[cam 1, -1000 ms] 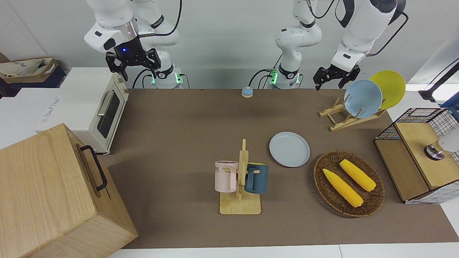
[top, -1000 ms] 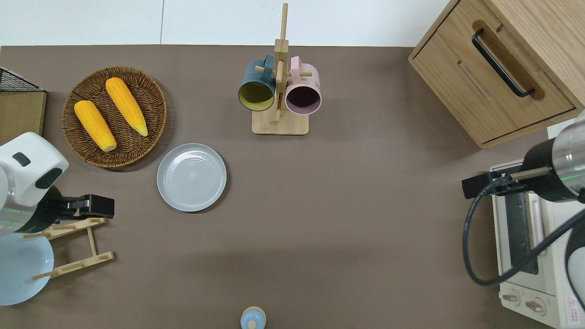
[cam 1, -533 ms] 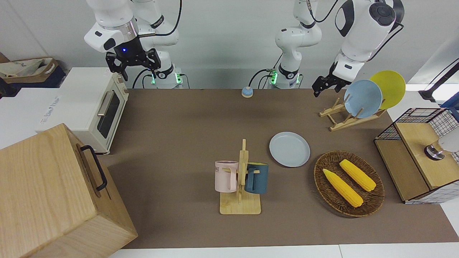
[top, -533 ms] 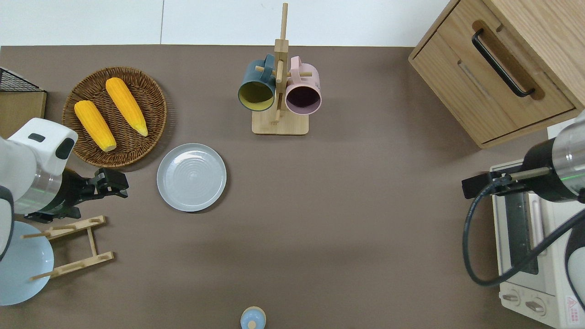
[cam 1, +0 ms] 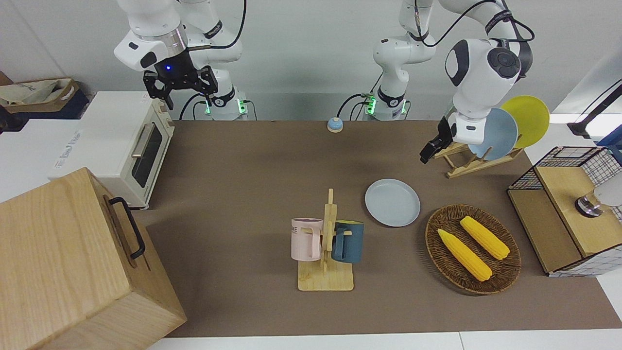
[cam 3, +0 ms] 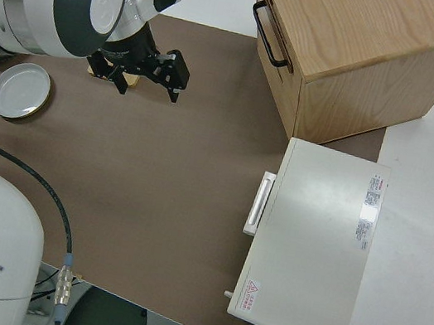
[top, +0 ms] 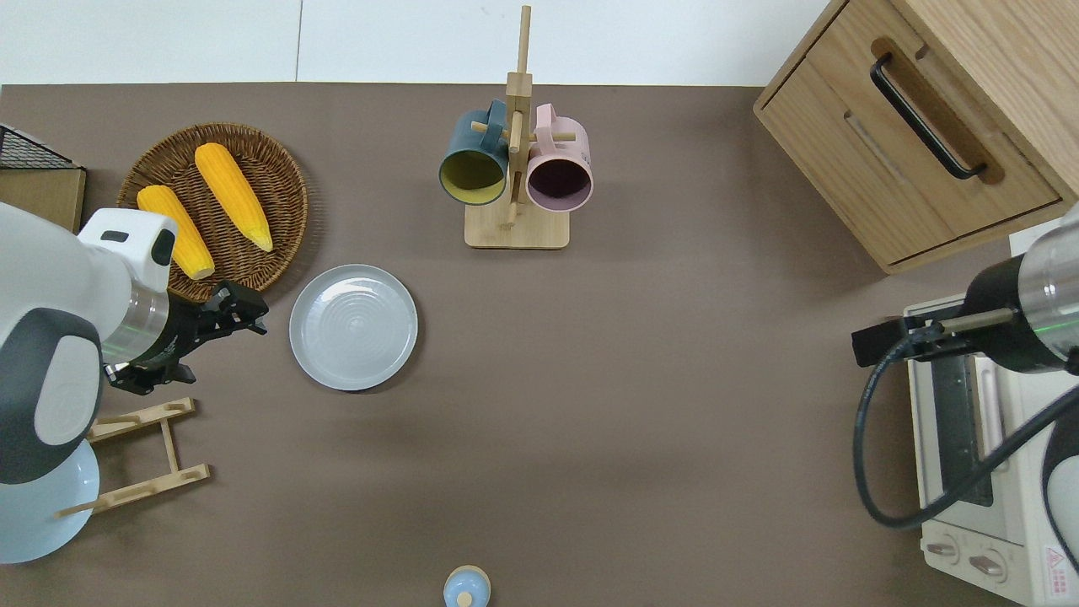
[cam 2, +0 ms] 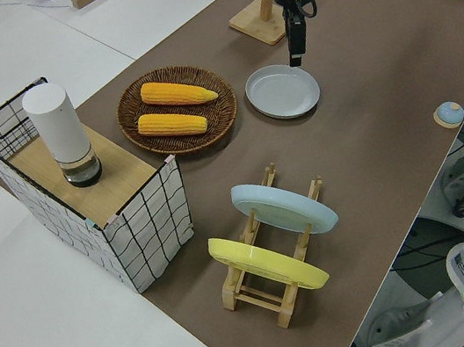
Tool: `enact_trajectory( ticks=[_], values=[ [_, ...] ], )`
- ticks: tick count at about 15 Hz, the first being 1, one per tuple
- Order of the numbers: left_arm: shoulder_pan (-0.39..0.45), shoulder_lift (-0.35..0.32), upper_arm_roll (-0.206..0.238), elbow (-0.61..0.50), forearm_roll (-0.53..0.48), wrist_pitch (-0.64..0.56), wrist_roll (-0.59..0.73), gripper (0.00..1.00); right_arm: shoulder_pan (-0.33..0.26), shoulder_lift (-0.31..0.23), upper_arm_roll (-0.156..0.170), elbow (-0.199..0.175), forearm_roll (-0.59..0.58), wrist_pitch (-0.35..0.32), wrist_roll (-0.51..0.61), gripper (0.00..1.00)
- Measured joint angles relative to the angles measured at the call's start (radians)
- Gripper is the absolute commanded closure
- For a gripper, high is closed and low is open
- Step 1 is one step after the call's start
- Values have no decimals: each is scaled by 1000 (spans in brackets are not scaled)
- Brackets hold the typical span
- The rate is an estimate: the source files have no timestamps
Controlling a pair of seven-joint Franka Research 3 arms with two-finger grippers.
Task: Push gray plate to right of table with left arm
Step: 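Move the left gripper forward to the near edge of the gray plate, then lower the left gripper against the gray plate's rim nearest the robot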
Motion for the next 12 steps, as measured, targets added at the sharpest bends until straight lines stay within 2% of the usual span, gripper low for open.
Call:
enact_trajectory(
  ticks=[6, 12],
  values=[
    [-13, 10, -3, -119, -1, 146, -37, 5, 0, 0, 0, 0, 0, 0, 0, 17],
    [-25, 48, -5, -236, -1, 330, -67, 5, 0, 0, 0, 0, 0, 0, 0, 17]
  ],
)
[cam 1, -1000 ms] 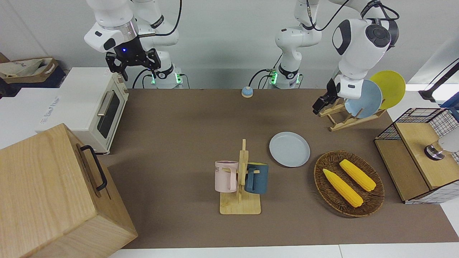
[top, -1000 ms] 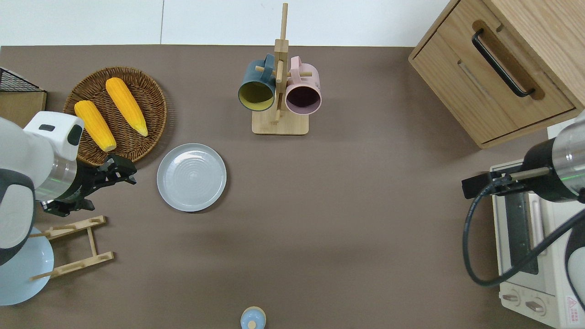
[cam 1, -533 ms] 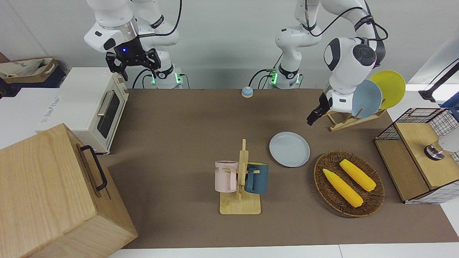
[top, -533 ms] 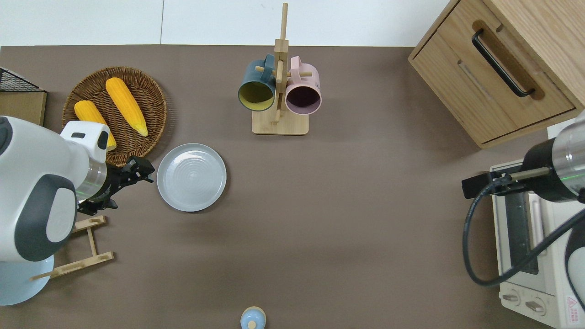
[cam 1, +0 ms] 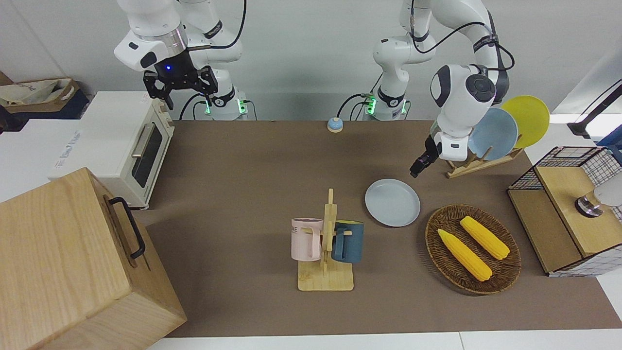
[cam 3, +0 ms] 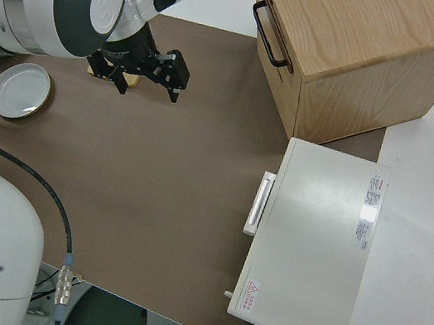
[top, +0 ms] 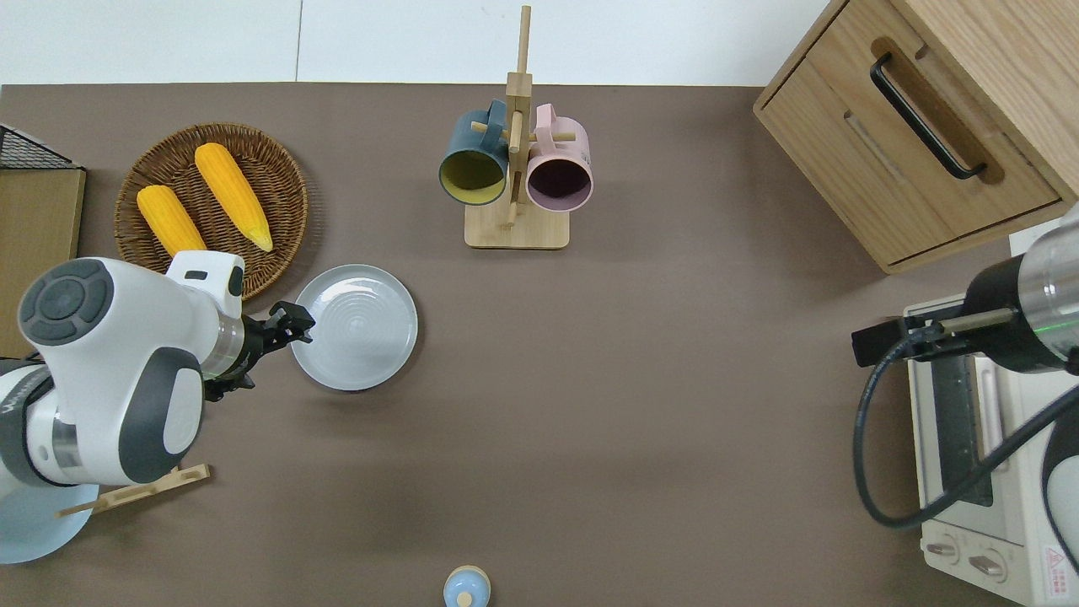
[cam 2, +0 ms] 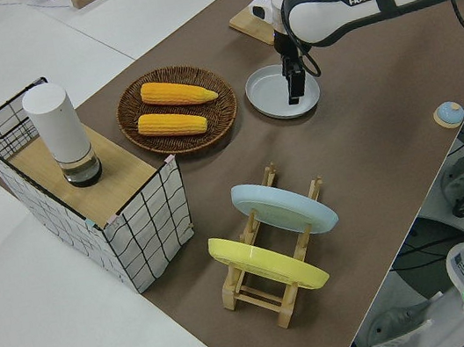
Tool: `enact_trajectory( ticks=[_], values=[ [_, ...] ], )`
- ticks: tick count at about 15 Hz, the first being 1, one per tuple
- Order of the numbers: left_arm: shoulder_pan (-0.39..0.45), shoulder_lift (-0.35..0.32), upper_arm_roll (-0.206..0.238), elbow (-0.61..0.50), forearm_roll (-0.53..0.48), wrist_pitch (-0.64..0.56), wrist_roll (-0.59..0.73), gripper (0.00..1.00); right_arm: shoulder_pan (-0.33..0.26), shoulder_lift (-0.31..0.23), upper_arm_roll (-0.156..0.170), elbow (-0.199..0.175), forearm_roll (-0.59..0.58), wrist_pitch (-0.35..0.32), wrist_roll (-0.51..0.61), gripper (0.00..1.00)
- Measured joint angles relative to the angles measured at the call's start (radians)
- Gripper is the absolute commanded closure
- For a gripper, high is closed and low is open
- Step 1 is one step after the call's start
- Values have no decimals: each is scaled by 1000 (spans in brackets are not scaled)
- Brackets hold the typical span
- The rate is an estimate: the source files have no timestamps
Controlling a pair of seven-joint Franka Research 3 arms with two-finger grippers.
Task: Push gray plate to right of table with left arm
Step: 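Lower the left gripper against the gray plate's rim nearest the robot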
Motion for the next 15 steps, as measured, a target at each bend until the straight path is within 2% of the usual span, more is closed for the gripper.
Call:
enact_trajectory(
  ticks=[15],
  values=[
    [-13, 89, 0, -154, 0, 300, -3, 13, 0, 0, 0, 0, 0, 0, 0, 17]
  ],
)
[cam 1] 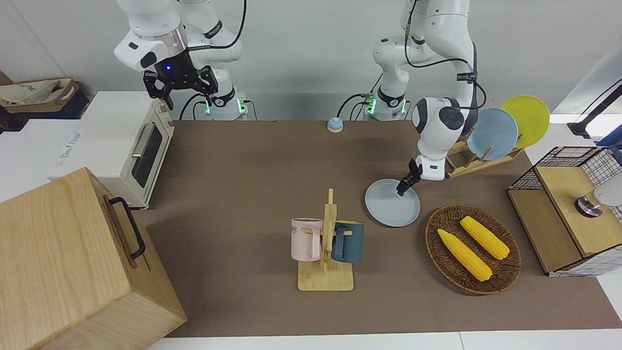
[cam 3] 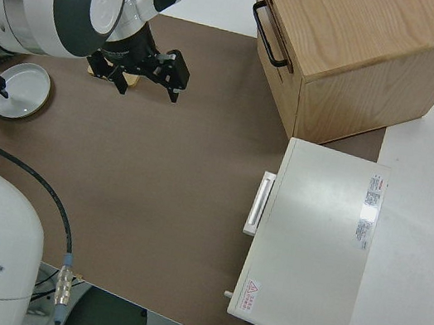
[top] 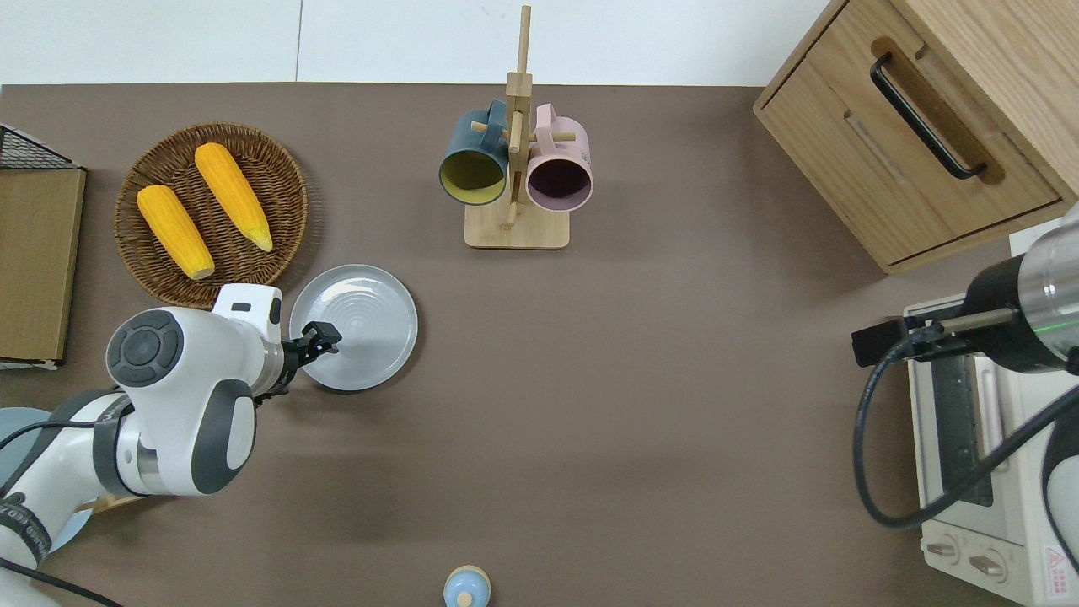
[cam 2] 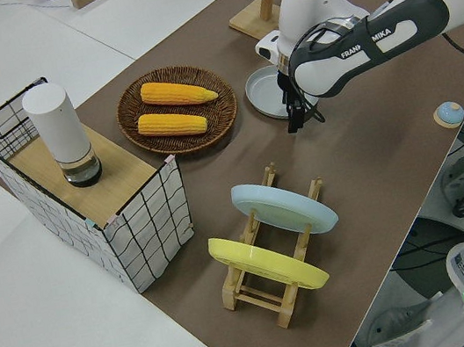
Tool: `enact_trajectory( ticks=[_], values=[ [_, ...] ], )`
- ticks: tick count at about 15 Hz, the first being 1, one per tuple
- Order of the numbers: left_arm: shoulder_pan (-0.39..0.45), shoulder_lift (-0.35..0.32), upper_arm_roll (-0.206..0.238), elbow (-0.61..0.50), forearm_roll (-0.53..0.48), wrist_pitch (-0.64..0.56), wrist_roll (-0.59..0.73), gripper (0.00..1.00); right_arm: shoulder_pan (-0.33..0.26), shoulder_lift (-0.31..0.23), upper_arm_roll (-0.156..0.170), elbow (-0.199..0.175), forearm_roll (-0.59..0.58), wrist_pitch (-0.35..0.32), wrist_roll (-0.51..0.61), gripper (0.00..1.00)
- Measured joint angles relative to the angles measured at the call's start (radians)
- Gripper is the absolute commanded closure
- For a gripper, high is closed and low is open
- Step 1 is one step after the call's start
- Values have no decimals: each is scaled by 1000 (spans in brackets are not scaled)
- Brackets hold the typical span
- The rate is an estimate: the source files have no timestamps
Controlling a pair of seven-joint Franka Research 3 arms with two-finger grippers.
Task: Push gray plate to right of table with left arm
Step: 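Lower the left gripper against the gray plate's rim nearest the robot, then push the gray plate with the left gripper toward the toaster oven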
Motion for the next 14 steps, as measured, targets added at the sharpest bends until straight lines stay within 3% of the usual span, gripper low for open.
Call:
enact_trajectory(
  ticks=[3, 10, 14],
  values=[
    [-4, 8, -1, 0, 0, 5, 0, 142, 0, 0, 0, 0, 0, 0, 0, 17],
    [-4, 1, -1, 2, 1, 9, 0, 999, 0, 0, 0, 0, 0, 0, 0, 17],
    [-7, -4, 1, 1, 1, 15, 0, 1000, 0, 0, 0, 0, 0, 0, 0, 17]
  ],
)
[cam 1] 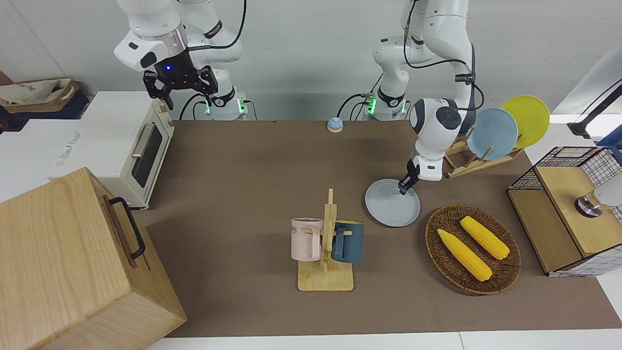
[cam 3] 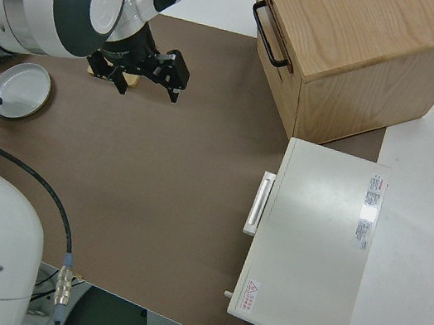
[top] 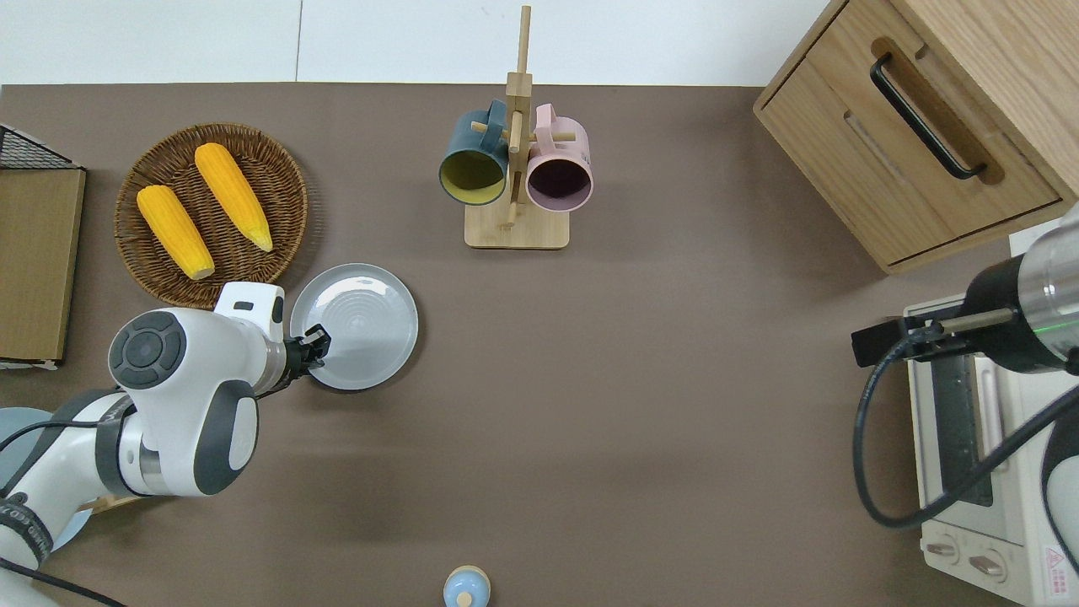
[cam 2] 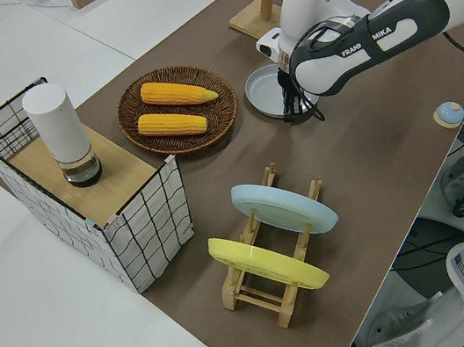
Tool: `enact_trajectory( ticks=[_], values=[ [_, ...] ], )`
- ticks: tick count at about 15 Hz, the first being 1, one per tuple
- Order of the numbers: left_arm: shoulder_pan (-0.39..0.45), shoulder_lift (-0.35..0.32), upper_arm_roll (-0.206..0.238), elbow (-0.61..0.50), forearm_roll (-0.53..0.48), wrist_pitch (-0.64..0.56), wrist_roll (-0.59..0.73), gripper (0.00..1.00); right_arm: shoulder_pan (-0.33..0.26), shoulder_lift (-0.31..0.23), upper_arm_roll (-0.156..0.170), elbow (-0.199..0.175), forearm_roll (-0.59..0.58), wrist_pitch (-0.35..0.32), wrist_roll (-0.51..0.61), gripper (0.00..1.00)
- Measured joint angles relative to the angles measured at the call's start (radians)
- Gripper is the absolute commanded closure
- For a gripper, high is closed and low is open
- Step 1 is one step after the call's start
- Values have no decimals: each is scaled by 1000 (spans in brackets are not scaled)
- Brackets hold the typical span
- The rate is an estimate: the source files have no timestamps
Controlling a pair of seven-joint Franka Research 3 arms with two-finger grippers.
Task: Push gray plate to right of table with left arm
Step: 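Push the gray plate with the left gripper toward the toaster oven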
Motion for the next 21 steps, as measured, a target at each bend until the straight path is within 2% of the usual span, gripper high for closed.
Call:
enact_trajectory(
  ticks=[12, 21],
  values=[
    [-13, -9, 1, 0, 0, 1, -7, 1000, 0, 0, 0, 0, 0, 0, 0, 17],
    [-104, -9, 0, 0, 0, 2, -106, 1000, 0, 0, 0, 0, 0, 0, 0, 17]
  ],
)
